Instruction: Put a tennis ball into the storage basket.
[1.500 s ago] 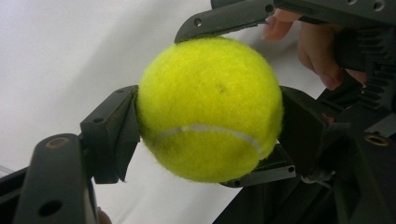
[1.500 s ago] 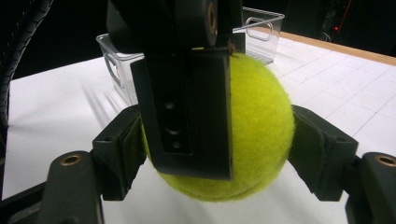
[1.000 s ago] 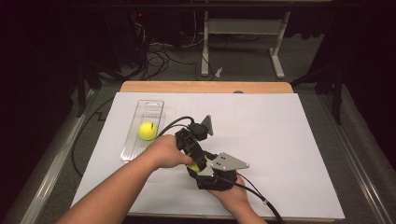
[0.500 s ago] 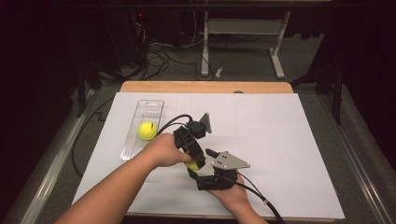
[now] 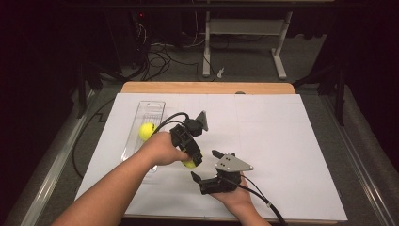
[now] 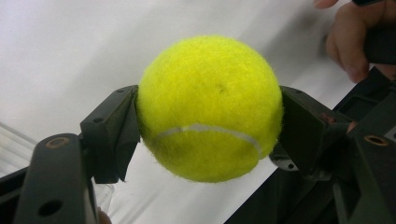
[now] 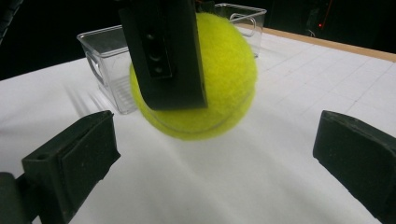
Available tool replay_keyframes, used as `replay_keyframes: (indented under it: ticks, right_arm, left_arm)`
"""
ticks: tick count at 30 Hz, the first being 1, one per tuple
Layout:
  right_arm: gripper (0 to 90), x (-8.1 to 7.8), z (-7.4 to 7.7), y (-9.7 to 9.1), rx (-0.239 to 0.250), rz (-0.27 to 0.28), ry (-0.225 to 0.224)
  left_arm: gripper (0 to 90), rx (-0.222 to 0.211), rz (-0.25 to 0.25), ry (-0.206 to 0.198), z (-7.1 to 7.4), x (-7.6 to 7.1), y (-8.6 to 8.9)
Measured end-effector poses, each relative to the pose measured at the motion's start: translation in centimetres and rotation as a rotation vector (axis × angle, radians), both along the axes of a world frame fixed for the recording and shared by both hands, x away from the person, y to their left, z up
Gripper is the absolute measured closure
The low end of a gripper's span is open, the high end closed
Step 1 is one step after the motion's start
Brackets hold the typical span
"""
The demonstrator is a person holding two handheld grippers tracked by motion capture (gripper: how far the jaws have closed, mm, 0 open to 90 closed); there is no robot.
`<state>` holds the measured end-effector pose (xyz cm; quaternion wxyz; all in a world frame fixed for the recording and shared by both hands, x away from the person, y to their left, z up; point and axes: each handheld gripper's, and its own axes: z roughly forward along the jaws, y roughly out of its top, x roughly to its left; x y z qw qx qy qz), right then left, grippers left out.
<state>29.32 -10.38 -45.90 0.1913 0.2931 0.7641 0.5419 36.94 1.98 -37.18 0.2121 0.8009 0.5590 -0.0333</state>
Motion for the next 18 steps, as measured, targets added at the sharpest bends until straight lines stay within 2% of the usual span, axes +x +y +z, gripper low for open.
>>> replay_keyframes:
  ticks: [9,18]
  right_arm:
    - [0.3,0.1,0.1,-0.7,-0.012,-0.006,-0.006]
    - [0.3,0.3,1.0,-2.2,-0.032,-0.03,-0.022]
  left_arm:
    - [27.1,0.008,0.009,-0.002,-0.1,0.4,0.3]
    - [27.1,0.024,0.023,-0.003,-0.2,0.8,0.6]
